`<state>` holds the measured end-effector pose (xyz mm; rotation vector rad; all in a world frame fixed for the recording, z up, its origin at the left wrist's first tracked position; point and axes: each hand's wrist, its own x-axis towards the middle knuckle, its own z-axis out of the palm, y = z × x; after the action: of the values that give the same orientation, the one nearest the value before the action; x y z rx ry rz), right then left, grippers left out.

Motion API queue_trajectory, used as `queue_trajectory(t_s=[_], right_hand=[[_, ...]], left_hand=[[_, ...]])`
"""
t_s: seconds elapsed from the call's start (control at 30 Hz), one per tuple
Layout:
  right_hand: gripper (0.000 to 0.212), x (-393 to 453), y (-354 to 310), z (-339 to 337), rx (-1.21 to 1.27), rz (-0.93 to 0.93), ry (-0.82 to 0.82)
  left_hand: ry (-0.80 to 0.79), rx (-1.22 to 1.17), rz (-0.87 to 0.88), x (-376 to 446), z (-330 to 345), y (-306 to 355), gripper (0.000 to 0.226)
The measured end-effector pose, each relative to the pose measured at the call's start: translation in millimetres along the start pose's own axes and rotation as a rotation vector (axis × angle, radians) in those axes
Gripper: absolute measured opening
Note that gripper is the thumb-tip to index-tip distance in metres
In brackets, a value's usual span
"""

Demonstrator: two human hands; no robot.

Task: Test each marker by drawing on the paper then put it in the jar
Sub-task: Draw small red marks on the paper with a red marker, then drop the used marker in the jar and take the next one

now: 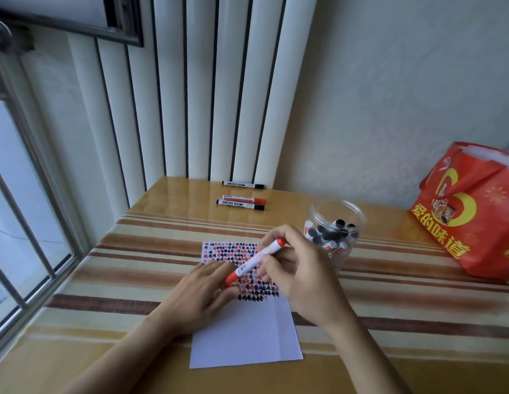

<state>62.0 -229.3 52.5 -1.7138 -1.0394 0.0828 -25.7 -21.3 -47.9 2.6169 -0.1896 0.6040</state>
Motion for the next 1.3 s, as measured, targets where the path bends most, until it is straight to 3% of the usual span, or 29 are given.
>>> queue_trajectory(t_s=[0.1,0.2,0.27,0.33,0.4,0.47,0.5,0.63,0.77,0.87,1.07,1.17,1.3], right_hand=[[0.017,8,-20,-29,-0.103,-0.167,0.323],[0.020,19,-27,-65,-0.457,-0.328,0.694],[0.020,28,-22,-82,-0.628,-0.321,0.771],[0.018,34,-10,-89,-0.724,-0.242,0.680],[0.016,38,5,-88,-0.839,-0.060,0.426],[0.031,40,14,-81,-0.977,0.101,0.188],[0.038,40,17,-79,-1.006,0.116,0.161],[0.050,41,15,-69,-0.968,0.091,0.287],[0.019,47,3,-35,-0.892,-0.234,0.583],[0.017,65,5,8,-0.724,-0.363,0.443],[0.021,133,71,65,-0.716,0.124,0.064],[0.021,162,107,74,-0.792,0.279,0.048],[0.039,186,140,76,-0.916,0.252,0.098]], left_hand=[[0.084,-0.110,-0.126,-2,-1,-11,0.035],[0.185,-0.044,-0.253,0,2,-23,0.028],[0.196,-0.004,-0.336,1,5,-26,0.030],[0.150,0.037,-0.382,1,7,-25,0.038],[0.086,0.080,-0.397,1,11,-25,0.050],[0.048,0.114,-0.407,1,13,-25,0.050],[0.044,0.119,-0.408,1,14,-25,0.049],[0.062,0.128,-0.411,0,16,-26,0.043],[0.098,0.111,-0.429,3,20,-30,0.030],[0.101,0.123,-0.420,3,21,-32,0.028],[0.081,0.121,-0.427,4,18,-31,0.031],[0.083,0.117,-0.431,4,18,-30,0.032],[0.102,0.099,-0.434,5,18,-31,0.031]])
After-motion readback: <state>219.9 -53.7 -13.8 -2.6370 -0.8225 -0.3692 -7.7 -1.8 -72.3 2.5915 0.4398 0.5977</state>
